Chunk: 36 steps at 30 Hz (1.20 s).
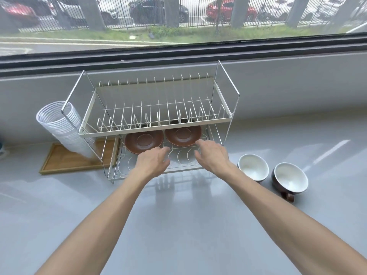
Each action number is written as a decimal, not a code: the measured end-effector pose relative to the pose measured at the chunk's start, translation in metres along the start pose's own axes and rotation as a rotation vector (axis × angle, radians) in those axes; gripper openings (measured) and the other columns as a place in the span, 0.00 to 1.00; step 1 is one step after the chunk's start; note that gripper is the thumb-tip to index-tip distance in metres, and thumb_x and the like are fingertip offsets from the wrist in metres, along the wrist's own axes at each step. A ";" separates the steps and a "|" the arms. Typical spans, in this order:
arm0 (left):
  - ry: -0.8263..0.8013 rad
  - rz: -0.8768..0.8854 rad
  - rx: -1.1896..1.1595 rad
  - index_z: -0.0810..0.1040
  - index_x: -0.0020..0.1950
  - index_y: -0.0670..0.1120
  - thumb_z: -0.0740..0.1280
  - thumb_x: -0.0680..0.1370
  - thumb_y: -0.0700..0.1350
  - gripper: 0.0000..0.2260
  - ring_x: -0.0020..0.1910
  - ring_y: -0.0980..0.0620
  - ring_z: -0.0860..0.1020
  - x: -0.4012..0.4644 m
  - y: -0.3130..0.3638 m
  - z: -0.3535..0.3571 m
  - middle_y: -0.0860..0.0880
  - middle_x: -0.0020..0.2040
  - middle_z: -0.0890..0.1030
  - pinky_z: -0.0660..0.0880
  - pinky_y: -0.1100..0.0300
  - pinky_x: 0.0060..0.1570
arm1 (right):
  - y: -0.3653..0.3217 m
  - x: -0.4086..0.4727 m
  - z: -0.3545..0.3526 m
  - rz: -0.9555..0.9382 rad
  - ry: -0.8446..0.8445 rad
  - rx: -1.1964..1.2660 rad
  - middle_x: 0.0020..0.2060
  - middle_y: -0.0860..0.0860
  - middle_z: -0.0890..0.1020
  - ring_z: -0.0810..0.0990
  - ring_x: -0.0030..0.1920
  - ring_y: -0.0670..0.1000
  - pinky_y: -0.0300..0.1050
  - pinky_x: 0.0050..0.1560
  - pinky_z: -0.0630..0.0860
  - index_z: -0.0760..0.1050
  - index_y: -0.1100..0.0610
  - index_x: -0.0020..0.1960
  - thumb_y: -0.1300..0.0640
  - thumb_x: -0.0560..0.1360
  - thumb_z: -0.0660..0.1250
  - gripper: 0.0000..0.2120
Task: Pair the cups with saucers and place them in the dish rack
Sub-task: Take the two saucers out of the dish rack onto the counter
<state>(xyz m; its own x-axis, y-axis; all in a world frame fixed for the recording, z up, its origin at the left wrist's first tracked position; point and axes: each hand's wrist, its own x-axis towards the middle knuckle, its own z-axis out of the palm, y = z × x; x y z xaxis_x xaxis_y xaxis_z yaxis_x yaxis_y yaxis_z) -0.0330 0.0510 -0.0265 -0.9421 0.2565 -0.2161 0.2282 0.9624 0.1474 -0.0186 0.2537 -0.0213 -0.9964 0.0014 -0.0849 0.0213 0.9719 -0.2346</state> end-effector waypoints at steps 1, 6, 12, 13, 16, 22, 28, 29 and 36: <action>0.042 -0.034 -0.047 0.67 0.75 0.54 0.57 0.81 0.52 0.21 0.64 0.41 0.77 0.004 0.000 0.002 0.47 0.67 0.77 0.73 0.49 0.55 | -0.001 0.005 0.002 -0.003 0.009 0.015 0.60 0.56 0.82 0.81 0.59 0.62 0.54 0.56 0.76 0.74 0.56 0.66 0.53 0.81 0.58 0.17; 0.189 -0.207 -0.381 0.64 0.77 0.51 0.60 0.81 0.54 0.24 0.64 0.37 0.77 0.030 0.007 0.016 0.44 0.68 0.76 0.73 0.47 0.58 | -0.006 0.033 0.010 -0.021 0.071 0.070 0.63 0.54 0.80 0.80 0.61 0.61 0.55 0.55 0.79 0.73 0.57 0.68 0.52 0.81 0.60 0.18; 0.264 -0.259 -0.680 0.61 0.79 0.47 0.61 0.81 0.54 0.28 0.72 0.40 0.71 0.063 0.017 0.024 0.42 0.74 0.71 0.69 0.49 0.66 | -0.009 0.073 0.025 0.052 0.055 0.093 0.64 0.59 0.78 0.77 0.64 0.63 0.54 0.54 0.75 0.74 0.58 0.67 0.49 0.81 0.61 0.18; 0.263 -0.269 -0.711 0.59 0.80 0.47 0.61 0.81 0.55 0.29 0.74 0.41 0.69 0.069 0.017 0.024 0.44 0.77 0.69 0.67 0.50 0.69 | -0.008 0.079 0.027 0.054 0.055 0.118 0.66 0.59 0.76 0.78 0.64 0.63 0.55 0.56 0.76 0.71 0.57 0.70 0.50 0.81 0.61 0.20; 0.247 -0.300 -0.772 0.60 0.79 0.49 0.60 0.80 0.58 0.30 0.74 0.41 0.68 0.085 0.018 0.025 0.44 0.77 0.68 0.67 0.46 0.72 | -0.004 0.097 0.033 0.095 0.037 0.185 0.66 0.60 0.75 0.78 0.63 0.64 0.58 0.58 0.76 0.68 0.57 0.73 0.51 0.82 0.59 0.22; 0.296 -0.305 -0.750 0.63 0.77 0.46 0.61 0.81 0.53 0.26 0.71 0.38 0.70 0.097 0.021 0.028 0.40 0.73 0.70 0.68 0.47 0.69 | 0.000 0.125 0.042 0.226 -0.047 0.278 0.62 0.66 0.78 0.77 0.64 0.67 0.58 0.62 0.74 0.72 0.64 0.66 0.48 0.82 0.61 0.22; 0.313 -0.271 -0.816 0.59 0.80 0.47 0.63 0.81 0.49 0.29 0.76 0.42 0.63 0.101 0.030 0.027 0.42 0.78 0.64 0.61 0.52 0.74 | 0.001 0.133 0.043 0.261 -0.069 0.334 0.64 0.65 0.78 0.76 0.66 0.66 0.56 0.63 0.73 0.72 0.66 0.66 0.52 0.82 0.61 0.19; 0.307 -0.286 -0.833 0.59 0.80 0.46 0.64 0.81 0.49 0.29 0.77 0.42 0.63 0.102 0.031 0.027 0.42 0.78 0.63 0.60 0.52 0.75 | 0.002 0.134 0.043 0.270 -0.067 0.351 0.63 0.64 0.78 0.76 0.66 0.66 0.55 0.62 0.73 0.71 0.65 0.66 0.55 0.82 0.61 0.18; 0.325 -0.301 -0.864 0.60 0.79 0.50 0.64 0.80 0.47 0.28 0.74 0.44 0.66 0.094 0.033 0.024 0.44 0.76 0.66 0.63 0.55 0.71 | 0.012 0.126 0.046 0.352 -0.033 0.485 0.63 0.64 0.76 0.76 0.63 0.65 0.52 0.57 0.72 0.72 0.63 0.64 0.63 0.80 0.55 0.15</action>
<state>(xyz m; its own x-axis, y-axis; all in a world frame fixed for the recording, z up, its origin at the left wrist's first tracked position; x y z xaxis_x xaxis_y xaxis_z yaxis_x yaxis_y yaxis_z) -0.1078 0.1093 -0.0655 -0.9831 -0.1516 -0.1028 -0.1706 0.5524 0.8160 -0.1397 0.2545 -0.0790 -0.9198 0.2885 -0.2659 0.3922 0.6962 -0.6013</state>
